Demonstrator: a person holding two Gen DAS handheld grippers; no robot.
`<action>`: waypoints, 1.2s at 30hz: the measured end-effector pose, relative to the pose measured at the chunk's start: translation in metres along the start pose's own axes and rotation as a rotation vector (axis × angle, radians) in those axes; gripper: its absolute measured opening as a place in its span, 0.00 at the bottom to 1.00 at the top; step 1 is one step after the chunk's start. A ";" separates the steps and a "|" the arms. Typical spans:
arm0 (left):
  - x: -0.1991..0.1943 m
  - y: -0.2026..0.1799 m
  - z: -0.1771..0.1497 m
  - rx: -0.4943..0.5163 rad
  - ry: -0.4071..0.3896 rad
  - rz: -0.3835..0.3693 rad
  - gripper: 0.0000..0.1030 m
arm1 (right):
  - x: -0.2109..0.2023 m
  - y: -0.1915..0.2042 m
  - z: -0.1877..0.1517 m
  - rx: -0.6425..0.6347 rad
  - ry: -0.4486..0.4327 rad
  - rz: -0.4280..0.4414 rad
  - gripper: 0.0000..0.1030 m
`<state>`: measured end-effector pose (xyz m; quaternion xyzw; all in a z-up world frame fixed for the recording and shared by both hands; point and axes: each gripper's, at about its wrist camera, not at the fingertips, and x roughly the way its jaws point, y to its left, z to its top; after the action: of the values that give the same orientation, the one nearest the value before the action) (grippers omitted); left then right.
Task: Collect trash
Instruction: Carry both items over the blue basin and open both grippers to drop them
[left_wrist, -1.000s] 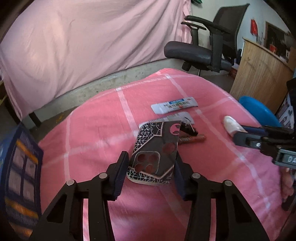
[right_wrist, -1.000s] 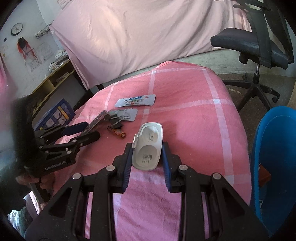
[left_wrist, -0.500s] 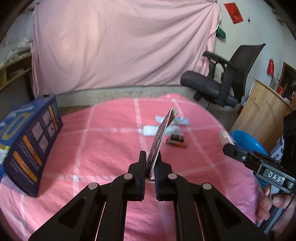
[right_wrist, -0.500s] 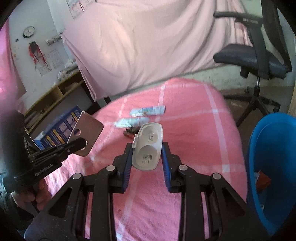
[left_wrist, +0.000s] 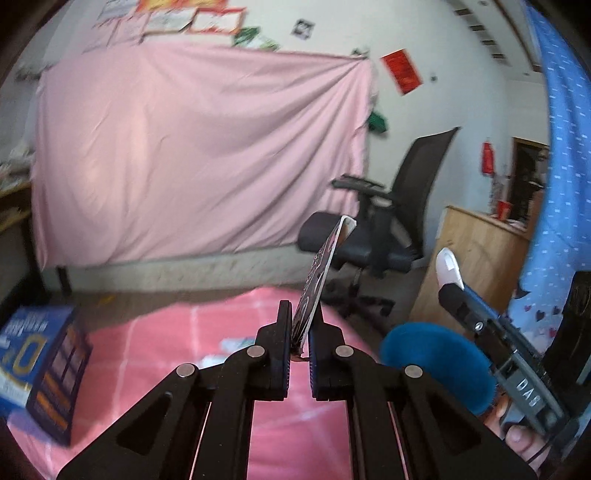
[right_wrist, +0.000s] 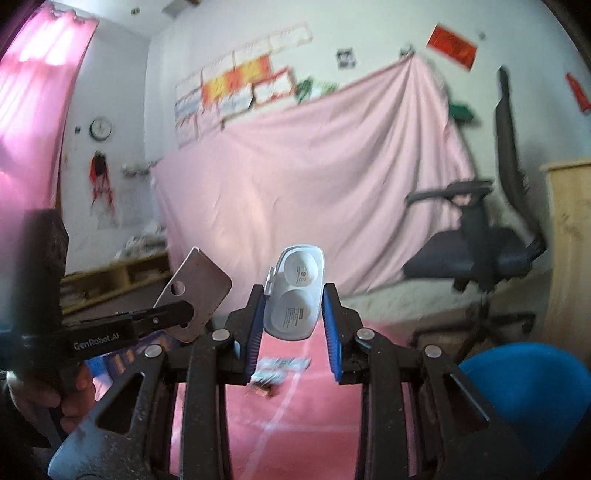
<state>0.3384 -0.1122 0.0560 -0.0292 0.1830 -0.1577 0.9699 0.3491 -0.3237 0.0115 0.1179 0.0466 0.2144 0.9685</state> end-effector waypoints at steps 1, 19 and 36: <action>0.002 -0.011 0.005 0.019 -0.009 -0.027 0.06 | -0.005 -0.007 0.002 0.018 -0.022 -0.018 0.54; 0.105 -0.140 0.004 0.041 0.145 -0.296 0.06 | -0.063 -0.138 -0.001 0.231 0.055 -0.438 0.54; 0.189 -0.166 -0.052 -0.041 0.456 -0.257 0.06 | -0.032 -0.220 -0.056 0.506 0.386 -0.504 0.54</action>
<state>0.4375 -0.3300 -0.0390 -0.0357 0.3947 -0.2784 0.8749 0.4015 -0.5197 -0.0962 0.2949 0.3061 -0.0295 0.9047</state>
